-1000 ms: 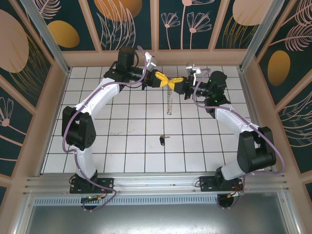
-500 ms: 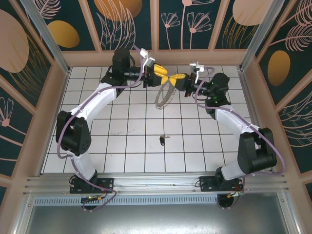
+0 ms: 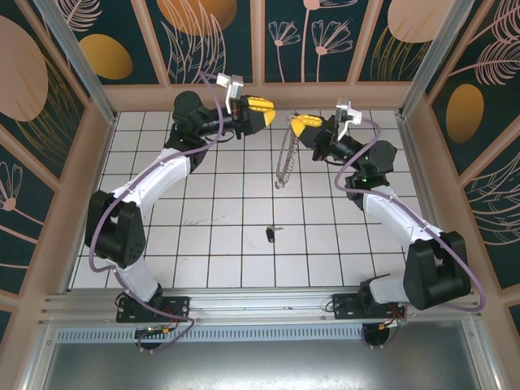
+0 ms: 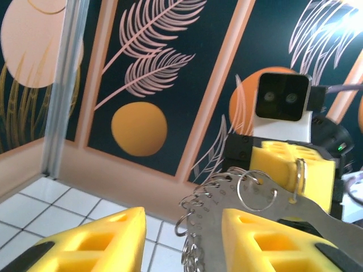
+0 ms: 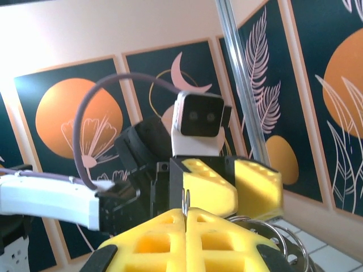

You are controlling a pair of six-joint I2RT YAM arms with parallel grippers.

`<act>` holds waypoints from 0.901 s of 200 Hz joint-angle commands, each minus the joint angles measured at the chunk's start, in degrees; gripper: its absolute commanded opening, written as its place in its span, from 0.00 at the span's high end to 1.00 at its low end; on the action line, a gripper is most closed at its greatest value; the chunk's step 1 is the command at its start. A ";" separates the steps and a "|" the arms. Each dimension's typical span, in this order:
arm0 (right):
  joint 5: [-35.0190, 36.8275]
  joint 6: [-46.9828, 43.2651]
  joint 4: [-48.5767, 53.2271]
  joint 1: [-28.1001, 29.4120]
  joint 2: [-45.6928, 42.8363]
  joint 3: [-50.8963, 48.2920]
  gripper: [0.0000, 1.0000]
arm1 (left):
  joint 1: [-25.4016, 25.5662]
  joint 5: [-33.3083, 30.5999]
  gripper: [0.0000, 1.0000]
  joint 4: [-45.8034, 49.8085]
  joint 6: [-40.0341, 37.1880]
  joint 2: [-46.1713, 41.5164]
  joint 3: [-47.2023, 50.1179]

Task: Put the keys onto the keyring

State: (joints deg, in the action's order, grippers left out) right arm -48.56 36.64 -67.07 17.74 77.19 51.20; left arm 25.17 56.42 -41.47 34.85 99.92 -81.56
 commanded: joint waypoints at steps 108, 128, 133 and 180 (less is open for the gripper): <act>6.36 16.21 -24.62 1.16 11.64 2.84 1.00 | 1.90 0.09 0.73 -24.83 18.16 2.56 2.36; 6.37 16.98 -25.34 1.48 12.73 3.30 1.00 | 1.90 -0.02 0.73 -25.28 18.59 2.98 2.46; 6.36 17.11 -25.45 1.47 12.90 3.40 1.00 | 1.90 -0.01 0.74 -25.30 18.59 3.11 2.50; 6.20 17.61 -25.84 1.80 14.04 3.80 1.00 | 2.01 0.35 0.74 -25.61 19.17 3.88 2.67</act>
State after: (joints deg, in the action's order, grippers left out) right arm -43.07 53.10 -87.50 18.92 90.76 52.47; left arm 26.98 56.49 -64.10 52.93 102.83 -79.26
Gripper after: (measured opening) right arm 0.046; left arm 0.259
